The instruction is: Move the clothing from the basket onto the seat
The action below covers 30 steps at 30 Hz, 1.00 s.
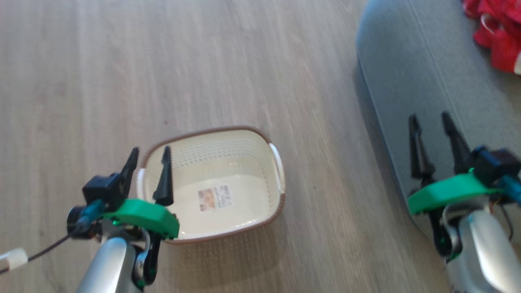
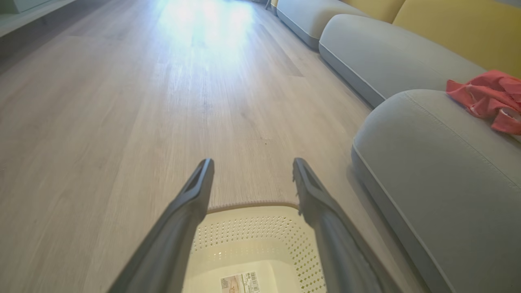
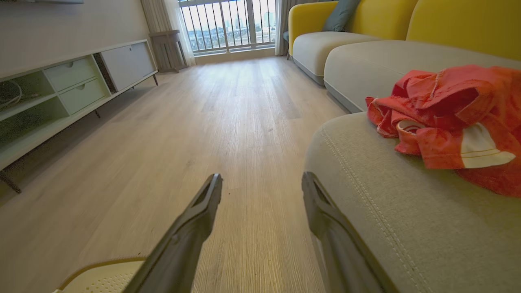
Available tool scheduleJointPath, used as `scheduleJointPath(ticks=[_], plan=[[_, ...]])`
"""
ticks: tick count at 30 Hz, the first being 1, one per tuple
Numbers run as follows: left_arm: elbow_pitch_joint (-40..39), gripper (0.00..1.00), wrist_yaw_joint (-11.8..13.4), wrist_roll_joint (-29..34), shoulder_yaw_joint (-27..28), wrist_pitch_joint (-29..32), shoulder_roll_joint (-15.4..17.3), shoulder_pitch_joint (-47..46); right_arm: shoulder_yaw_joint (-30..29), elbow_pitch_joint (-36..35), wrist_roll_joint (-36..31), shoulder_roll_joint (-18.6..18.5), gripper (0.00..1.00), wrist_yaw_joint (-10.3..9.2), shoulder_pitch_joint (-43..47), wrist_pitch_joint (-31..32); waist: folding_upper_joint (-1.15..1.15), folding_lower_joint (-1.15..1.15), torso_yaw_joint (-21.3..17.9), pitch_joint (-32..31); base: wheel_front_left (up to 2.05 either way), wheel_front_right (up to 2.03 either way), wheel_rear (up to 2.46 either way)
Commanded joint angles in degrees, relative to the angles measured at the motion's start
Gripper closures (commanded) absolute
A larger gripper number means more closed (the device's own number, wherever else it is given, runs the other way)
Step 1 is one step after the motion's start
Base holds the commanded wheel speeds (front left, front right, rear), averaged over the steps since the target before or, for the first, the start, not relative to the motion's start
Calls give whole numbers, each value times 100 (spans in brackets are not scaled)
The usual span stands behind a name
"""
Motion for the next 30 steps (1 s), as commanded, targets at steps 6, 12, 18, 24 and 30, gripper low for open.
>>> scheduleJointPath(ticks=[6, 12, 18, 24, 30], plan=[[-195, 0, -125, 345, 903, -70, -180, 320, 217, 7, -370, 214, 0, 40, 409, -53, 0, 1, 482, -477, 0, 0, 0], [-160, 0, -268, 629, 1321, -70, -330, 506, 100, 99, -507, 346, 0, 40, 597, -53, 0, 1, 607, -541, 0, 0, 0], [-176, 0, -409, 872, 1500, -71, -397, 510, 112, 25, -657, 394, 0, 40, 582, -53, 0, 1, 603, -537, 0, 0, 0], [82, 100, -449, 913, 1356, 16, -445, 642, -5, 271, -676, 365, 100, -5, 689, 5, 0, 1, 587, -549, 0, 0, 0], [274, 100, -472, 656, 1396, 108, -457, 701, -7, 439, -393, 361, 100, -5, 759, 72, 0, 1, 598, -576, 0, 0, 0]])
